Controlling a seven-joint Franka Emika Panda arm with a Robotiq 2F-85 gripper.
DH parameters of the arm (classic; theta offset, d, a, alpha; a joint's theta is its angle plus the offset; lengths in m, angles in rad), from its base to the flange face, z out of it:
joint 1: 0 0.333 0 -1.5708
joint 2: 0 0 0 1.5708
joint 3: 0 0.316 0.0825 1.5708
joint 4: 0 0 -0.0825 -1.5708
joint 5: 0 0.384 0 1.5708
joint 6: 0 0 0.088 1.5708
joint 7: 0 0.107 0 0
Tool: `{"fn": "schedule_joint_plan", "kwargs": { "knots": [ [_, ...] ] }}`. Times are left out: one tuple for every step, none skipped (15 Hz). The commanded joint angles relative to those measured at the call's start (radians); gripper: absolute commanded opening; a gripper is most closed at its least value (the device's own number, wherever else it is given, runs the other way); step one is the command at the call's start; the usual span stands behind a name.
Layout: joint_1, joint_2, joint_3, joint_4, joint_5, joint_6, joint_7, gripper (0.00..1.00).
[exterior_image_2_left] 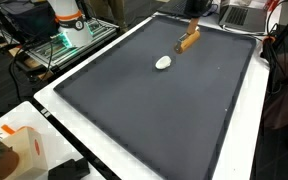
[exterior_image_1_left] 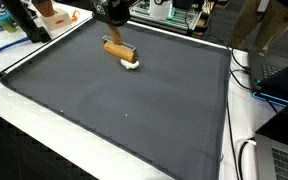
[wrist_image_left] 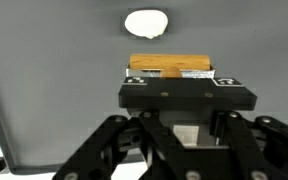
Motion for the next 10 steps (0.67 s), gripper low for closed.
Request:
{"fn": "schedule_joint_plan", "kwargs": {
  "knots": [
    [0.004, 0.059, -0.021, 0.106, -0.033, -0.12, -0.031, 0.23],
    [0.003, 0.075, -0.022, 0.13, -0.037, -0.149, -0.045, 0.23],
    [0.002, 0.092, -0.024, 0.154, -0.041, -0.172, -0.059, 0.23],
    [-0.002, 0.113, -0.022, 0.18, -0.033, -0.194, -0.082, 0.23],
    [-0.002, 0.133, -0.024, 0.206, -0.033, -0.205, -0.089, 0.23],
    [-0.006, 0.153, -0.022, 0.233, -0.024, -0.218, -0.112, 0.23],
    [-0.009, 0.173, -0.021, 0.26, -0.023, -0.228, -0.133, 0.23],
    [-0.011, 0.195, -0.023, 0.29, -0.024, -0.238, -0.144, 0.23],
    [-0.016, 0.217, -0.023, 0.32, -0.015, -0.249, -0.151, 0.23],
    [-0.023, 0.235, -0.023, 0.349, 0.009, -0.262, -0.14, 0.23]
  ]
}}
